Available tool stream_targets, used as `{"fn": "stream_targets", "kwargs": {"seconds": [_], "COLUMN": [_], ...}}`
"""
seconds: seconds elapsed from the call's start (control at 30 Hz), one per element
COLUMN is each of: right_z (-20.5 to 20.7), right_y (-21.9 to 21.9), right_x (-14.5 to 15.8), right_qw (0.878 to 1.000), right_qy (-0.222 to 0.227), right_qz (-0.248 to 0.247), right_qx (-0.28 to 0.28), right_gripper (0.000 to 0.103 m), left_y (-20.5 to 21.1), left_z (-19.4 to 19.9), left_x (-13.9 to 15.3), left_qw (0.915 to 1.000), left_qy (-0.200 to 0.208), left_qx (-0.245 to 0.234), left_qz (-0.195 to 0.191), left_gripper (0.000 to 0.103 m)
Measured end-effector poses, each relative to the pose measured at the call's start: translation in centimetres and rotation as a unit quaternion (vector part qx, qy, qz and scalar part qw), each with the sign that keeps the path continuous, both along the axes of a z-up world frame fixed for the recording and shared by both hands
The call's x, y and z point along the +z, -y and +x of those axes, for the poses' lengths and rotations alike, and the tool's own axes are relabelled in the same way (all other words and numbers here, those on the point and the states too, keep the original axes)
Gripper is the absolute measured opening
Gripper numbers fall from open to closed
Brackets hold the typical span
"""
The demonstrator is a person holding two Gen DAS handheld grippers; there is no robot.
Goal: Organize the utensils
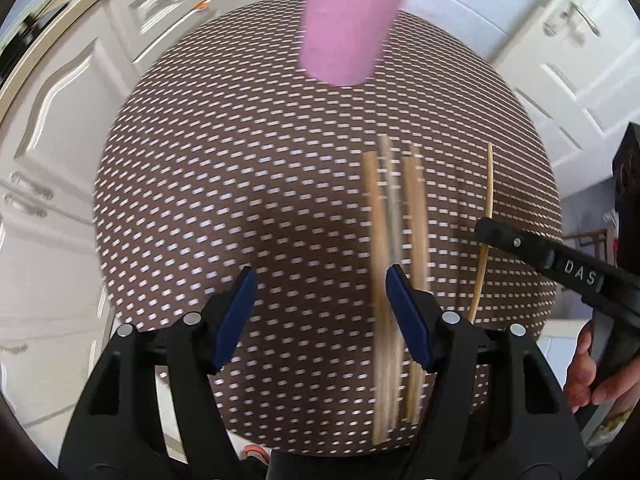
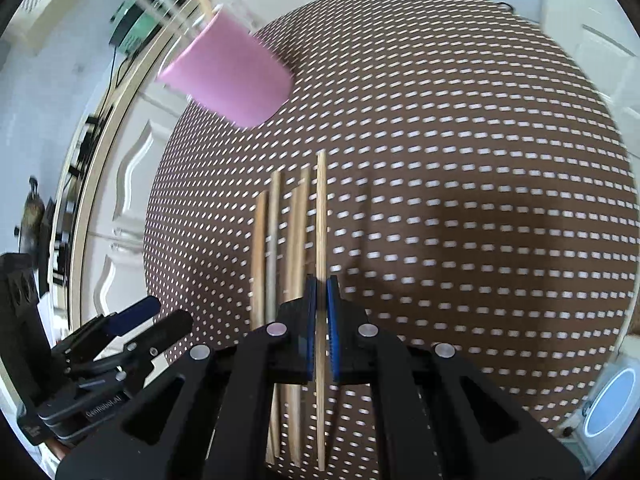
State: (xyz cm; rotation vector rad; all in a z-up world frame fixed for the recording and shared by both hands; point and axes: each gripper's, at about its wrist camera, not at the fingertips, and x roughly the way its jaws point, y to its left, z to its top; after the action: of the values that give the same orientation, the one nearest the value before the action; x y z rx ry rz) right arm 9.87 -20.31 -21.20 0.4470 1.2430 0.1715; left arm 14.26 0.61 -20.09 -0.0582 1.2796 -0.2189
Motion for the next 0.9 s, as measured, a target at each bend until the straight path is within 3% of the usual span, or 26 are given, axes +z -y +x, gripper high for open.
{"fn": "stream_targets", "kwargs": {"seconds": [0.3, 0.4, 0.6, 0.9], "right_z": [-0.8, -1.2, -1.3, -0.8], "right_y": [4.1, 5.5, 7.5, 7.8], "right_x": [0.3, 0.2, -0.2, -0.6], "right_qw": [0.999, 0.998, 0.997, 0.996], "right_qy": [-0.005, -0.009, -0.02, -0.032], "right_qz": [0.0, 0.004, 0.017, 0.031], "right_qx": [-0.052, -0.062, -0.075, -0.079], "right_gripper": [0.004, 0.004, 0.004, 0.004], "left_y": [5.3, 5.9, 5.8, 6.4], "left_z": [0.8, 1.5, 2.8, 4.5], "left_x": [-0.7, -1.4, -2.9, -4.2], "left_qw": [0.9969, 0.9956, 0.9949, 0.9932], "left_qy": [-0.006, -0.022, -0.049, -0.059], "left_qx": [-0.067, -0.066, -0.044, -0.049], "left_qz": [-0.042, -0.063, -0.077, -0.087], "left_gripper": [0.065, 0.051, 0.04, 0.034]}}
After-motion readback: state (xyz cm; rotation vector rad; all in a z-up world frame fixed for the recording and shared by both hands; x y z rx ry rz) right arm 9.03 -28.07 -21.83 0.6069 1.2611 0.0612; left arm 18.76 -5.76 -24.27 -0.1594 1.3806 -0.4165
